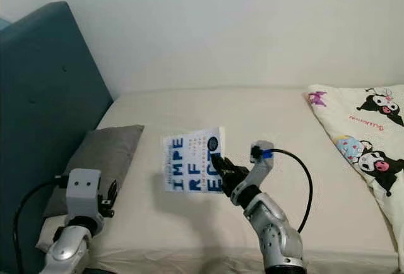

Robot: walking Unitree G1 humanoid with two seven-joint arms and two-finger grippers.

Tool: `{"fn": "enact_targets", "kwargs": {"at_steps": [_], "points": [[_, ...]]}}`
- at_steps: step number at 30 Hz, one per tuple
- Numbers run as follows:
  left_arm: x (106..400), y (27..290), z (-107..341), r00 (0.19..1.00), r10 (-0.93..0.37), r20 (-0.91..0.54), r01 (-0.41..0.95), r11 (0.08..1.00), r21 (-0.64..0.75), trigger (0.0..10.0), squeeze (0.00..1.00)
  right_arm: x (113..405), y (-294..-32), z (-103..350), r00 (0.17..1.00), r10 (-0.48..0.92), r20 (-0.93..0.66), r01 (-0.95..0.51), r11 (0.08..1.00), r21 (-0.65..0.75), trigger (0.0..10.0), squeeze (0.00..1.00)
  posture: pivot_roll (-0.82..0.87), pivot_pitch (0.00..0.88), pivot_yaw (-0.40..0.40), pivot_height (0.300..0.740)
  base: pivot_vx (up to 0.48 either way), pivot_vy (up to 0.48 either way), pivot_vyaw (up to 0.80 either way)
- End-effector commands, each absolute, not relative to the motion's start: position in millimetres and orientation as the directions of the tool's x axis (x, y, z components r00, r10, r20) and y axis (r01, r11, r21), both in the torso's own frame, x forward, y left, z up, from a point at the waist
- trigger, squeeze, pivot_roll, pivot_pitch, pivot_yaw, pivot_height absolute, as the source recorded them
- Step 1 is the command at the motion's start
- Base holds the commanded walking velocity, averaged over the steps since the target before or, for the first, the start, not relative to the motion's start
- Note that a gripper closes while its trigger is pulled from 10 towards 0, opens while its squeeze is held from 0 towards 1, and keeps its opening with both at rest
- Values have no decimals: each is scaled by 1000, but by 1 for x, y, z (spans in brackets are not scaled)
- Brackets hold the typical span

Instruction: Clean up the room

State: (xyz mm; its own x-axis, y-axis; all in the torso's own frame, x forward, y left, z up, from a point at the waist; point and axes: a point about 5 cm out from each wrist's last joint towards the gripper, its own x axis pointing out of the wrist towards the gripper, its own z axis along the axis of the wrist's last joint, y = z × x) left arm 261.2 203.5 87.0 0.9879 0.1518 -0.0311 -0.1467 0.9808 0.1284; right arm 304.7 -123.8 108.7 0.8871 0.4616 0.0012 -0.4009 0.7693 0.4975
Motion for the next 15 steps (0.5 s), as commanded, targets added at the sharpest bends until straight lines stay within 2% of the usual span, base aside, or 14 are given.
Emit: {"fn": "enact_targets", "kwargs": {"at_steps": [1, 15], "points": [[258, 203, 82, 986, 159, -42, -153, 980, 131, 10000, 0, 305, -125, 108, 899, 437, 7, -390, 796, 463, 10000, 0, 37, 111, 18, 710, 0, 0, 0], [261, 199, 83, 986, 165, -34, -160, 979, 125, 10000, 0, 305, -122, 110, 892, 447, 63, -425, 785, 451, 10000, 0, 31, 110, 21, 710, 0, 0, 0]]}}
